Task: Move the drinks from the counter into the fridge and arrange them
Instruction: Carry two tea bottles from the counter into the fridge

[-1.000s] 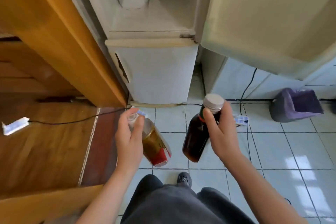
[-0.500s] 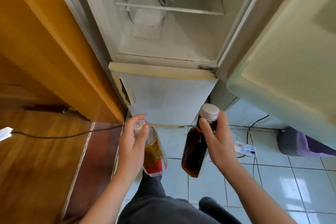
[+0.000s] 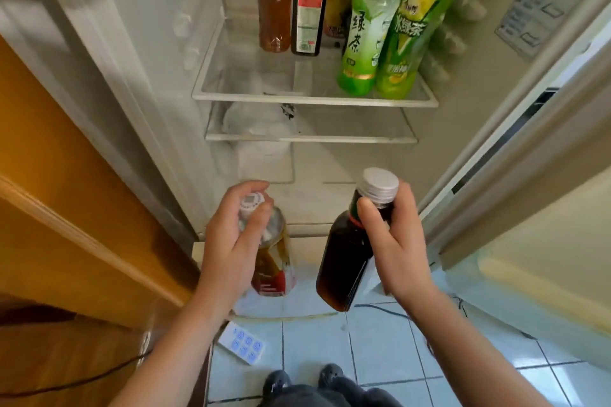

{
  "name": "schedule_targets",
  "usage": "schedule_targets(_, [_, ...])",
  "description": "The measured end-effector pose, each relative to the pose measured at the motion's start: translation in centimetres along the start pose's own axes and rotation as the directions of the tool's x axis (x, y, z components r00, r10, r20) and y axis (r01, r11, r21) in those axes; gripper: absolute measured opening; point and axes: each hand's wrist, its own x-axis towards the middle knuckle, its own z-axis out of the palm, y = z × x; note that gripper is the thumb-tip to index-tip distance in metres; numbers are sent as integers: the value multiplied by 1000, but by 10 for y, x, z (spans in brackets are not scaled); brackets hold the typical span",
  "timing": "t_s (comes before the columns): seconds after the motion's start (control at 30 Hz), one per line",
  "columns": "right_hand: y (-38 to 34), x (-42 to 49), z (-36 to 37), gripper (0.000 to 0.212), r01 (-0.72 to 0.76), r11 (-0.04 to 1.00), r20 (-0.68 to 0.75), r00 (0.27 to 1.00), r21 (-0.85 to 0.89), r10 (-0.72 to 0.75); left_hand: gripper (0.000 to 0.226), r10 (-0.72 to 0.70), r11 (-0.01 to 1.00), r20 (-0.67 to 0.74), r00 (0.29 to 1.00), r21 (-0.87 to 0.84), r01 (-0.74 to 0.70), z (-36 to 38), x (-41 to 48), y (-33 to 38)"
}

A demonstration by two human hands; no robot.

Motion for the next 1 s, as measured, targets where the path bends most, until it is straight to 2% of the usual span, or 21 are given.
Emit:
schedule_targets(0.17, [-32, 64, 18, 16, 178, 983, -1, 984, 37, -179, 20, 129, 983, -69, 989, -124, -137, -14, 66, 26])
schedule_targets(0.3, [-58, 116, 28, 24, 294, 953, -25, 956, 69, -293, 16, 310, 950, -83, 947, 1, -311, -20, 113, 59])
schedule_targets(0.37, [-70, 141, 33, 24, 341, 937, -48, 940, 80, -338, 15, 354, 935, -125, 927, 53, -350, -23, 138, 74])
schedule_targets(0.5, [-90, 188, 44, 27, 402, 911, -115, 913, 97, -390, 14, 456, 889, -181, 872, 54, -454, -23, 190, 95])
schedule_targets(0.73, [-93, 260, 62, 33, 381, 923, -186, 912, 51, -366, 19, 467, 879, -239, 851, 228, -418, -1, 264, 95])
schedule_targets(0.9, [-82, 287, 75, 38, 381, 924, -148, 912, -33, -382, 21, 480, 859, -249, 841, 328, -393, 17, 295, 80])
schedule_targets(1.0, [-73, 297, 79, 37, 355, 934, -142, 924, -36, -356, 22, 501, 836, -208, 840, 369, -407, 26, 306, 68])
